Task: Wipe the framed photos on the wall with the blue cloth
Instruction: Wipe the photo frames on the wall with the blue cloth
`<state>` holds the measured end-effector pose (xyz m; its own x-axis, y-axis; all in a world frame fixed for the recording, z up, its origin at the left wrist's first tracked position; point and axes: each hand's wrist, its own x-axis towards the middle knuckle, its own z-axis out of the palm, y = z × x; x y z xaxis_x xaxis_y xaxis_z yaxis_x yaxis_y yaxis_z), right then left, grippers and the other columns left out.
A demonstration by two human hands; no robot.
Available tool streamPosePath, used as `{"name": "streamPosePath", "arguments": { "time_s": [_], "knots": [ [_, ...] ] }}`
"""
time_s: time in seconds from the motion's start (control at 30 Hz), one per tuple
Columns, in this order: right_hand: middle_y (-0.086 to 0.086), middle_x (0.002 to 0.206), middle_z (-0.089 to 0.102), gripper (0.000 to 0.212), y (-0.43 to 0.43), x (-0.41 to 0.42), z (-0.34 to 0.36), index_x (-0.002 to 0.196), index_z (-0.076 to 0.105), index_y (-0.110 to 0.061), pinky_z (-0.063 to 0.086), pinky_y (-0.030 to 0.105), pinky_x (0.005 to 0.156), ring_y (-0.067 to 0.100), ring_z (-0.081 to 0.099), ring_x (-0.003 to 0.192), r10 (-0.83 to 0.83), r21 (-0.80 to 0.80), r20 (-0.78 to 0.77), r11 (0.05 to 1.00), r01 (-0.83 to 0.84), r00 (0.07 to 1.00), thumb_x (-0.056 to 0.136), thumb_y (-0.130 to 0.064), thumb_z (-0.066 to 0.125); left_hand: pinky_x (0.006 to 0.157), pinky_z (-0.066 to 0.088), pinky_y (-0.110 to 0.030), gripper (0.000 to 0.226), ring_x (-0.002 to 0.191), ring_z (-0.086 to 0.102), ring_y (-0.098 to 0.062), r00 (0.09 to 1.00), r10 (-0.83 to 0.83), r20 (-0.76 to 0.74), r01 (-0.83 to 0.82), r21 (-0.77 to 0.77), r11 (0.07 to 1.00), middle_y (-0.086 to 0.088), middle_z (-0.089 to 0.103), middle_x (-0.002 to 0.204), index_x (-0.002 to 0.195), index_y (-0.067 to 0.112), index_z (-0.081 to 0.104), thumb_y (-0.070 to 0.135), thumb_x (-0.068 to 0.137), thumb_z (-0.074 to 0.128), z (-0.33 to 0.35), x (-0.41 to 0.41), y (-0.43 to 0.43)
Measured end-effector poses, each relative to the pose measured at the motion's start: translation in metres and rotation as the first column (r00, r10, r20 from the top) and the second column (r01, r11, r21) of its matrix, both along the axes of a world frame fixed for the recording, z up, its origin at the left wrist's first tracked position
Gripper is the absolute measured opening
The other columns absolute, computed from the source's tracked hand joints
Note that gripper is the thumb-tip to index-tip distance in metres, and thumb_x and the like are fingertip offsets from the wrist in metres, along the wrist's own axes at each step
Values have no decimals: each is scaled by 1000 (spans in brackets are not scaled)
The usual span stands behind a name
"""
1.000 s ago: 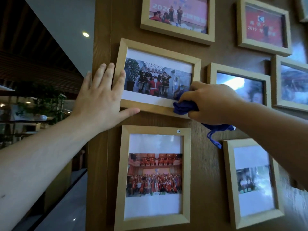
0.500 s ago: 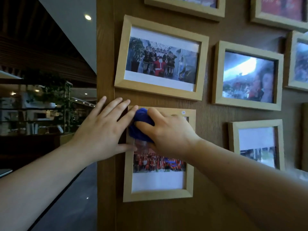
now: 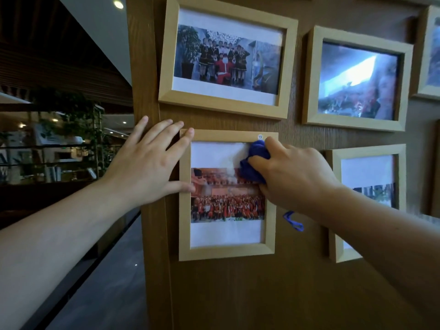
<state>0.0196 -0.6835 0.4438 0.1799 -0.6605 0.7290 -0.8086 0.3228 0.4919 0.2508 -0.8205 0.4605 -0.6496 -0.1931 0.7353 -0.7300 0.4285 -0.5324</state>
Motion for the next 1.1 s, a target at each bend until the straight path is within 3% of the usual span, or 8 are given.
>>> {"name": "streamPosePath", "arguments": {
  "time_s": [0.1,0.23,0.4,0.6,0.9,1.1],
  "knots": [
    [8,103,46,31,-13,23,-6,115,51,-26,41,32,45,22,46,63,113,72,-12,991,-112,993,84,-33,53,117,15,-55,109,143,25,-29,1000,0,-16,0,12,1000,-14,34,153,148,16,20,83,63,39,0,-1,1],
    [11,105,44,38,-34,51,-19,122,48,-21,37,34,45,26,47,70,220,136,-73,968,-209,973,86,-30,54,116,19,-56,105,141,29,-31,999,-13,-38,13,10,1000,-15,38,151,147,16,23,78,64,42,-1,-2,3],
    [10,110,46,43,-19,19,-31,127,45,-25,49,37,50,27,54,79,175,156,-14,973,-171,984,85,-32,54,115,21,-56,109,140,30,-31,999,-15,-30,15,-10,1000,-16,39,149,146,14,26,81,62,44,-1,-1,2],
    [10,108,49,35,8,-15,-49,116,52,-24,42,30,45,24,55,74,55,211,1,976,-54,999,82,-34,57,115,21,-57,109,140,30,-33,999,-27,-36,26,-22,999,-17,39,149,146,14,25,80,62,47,-1,-1,-2],
    [16,114,43,39,-33,56,-71,127,45,-20,45,36,52,29,50,80,332,399,-54,872,-284,942,89,-24,49,116,19,-57,109,141,27,-34,998,-23,-50,22,-6,1000,-18,36,151,147,14,24,75,62,56,-2,-3,3],
    [15,117,42,37,-30,48,-79,127,46,-23,46,37,55,29,51,83,309,456,-2,847,-275,951,90,-25,46,116,17,-57,110,142,26,-33,998,-10,-54,9,-9,1000,-17,35,151,148,15,21,74,62,58,-4,-3,2]
  ]
}}
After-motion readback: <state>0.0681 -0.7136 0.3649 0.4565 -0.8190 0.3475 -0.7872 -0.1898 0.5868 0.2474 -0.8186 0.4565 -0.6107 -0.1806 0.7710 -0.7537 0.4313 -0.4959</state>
